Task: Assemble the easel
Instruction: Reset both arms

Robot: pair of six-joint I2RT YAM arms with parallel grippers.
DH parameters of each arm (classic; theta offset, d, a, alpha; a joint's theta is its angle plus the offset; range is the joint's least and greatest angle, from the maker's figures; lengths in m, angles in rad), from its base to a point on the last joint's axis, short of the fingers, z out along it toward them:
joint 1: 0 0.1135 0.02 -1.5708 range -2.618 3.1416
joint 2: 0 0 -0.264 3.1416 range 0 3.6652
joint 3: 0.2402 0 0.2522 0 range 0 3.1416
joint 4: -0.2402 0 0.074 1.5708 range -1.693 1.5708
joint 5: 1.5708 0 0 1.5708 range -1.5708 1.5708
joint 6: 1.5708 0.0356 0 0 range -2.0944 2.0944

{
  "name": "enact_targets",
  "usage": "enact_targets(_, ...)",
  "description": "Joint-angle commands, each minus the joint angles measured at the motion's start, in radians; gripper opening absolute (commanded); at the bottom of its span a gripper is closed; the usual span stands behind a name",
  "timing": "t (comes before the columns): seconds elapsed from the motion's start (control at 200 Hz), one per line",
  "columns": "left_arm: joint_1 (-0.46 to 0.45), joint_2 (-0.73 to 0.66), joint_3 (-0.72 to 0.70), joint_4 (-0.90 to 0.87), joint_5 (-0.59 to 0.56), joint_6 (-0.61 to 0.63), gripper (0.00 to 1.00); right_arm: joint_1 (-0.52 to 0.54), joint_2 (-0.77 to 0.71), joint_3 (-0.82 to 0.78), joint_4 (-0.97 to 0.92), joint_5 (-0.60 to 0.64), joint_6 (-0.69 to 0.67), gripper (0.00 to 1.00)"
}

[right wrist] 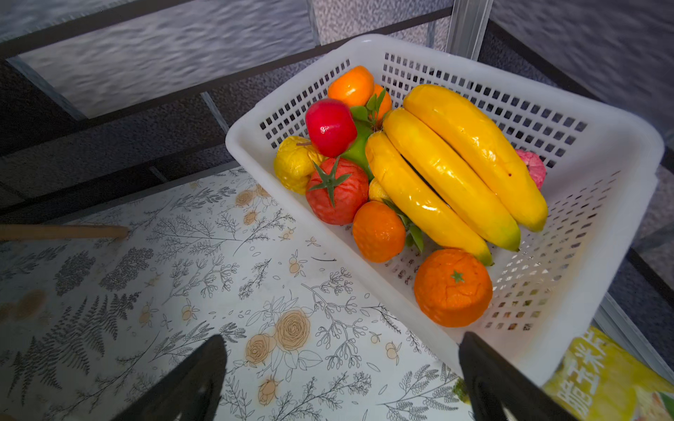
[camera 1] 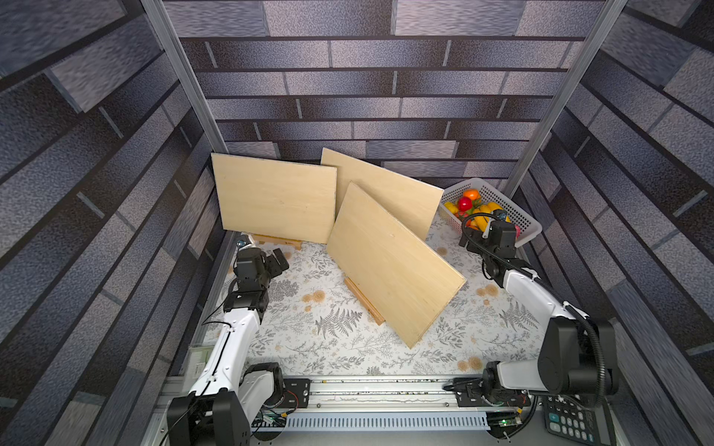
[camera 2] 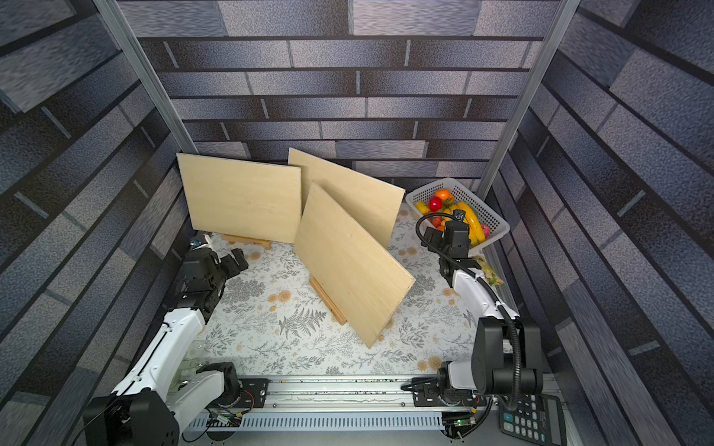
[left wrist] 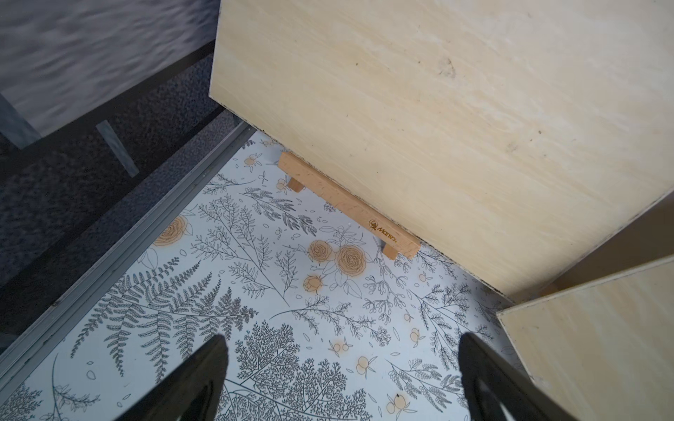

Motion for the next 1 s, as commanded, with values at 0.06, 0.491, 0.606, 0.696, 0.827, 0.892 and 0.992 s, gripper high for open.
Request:
enact_targets(0.06, 0.028, 0.028, -0.044, 0.124, 0.018, 0.043, 1.00, -0.005, 0.047, 0.007, 0.089, -0.053, -0.027, 1.00)
enact_targets(0.491, 0.079, 0.336, -0.097, 0.577, 0.087, 0.118, 1.00, -0.005, 0.071, -0.083, 0.205, -0.062, -0.005, 1.00)
enact_targets(0.606, 0.051, 0.408, -0.116, 0.618, 0.089, 0.165, 1.00, -0.005, 0.085, -0.067, 0.191, -0.063, -0.015, 1.00)
enact_targets(0.696, 0.020, 0.437, -0.162, 0.711, 0.059, 0.180, 1.00, -0.005, 0.096, -0.056, 0.178, -0.065, -0.032, 1.00)
enact_targets(0.827, -0.007, 0.501, -0.192, 0.836, 0.086, 0.229, 1.00, -0.005, 0.099, -0.059, 0.185, -0.053, -0.080, 1.00)
enact_targets(0.892, -0.013, 0.539, -0.205, 0.887, 0.095, 0.241, 1.00, -0.005, 0.102, -0.078, 0.215, -0.052, -0.100, 1.00)
enact_targets(0.992, -0.021, 0.562, -0.204, 0.904, 0.056, 0.237, 1.00, -0.006, 0.118, -0.097, 0.227, -0.055, -0.114, 1.00)
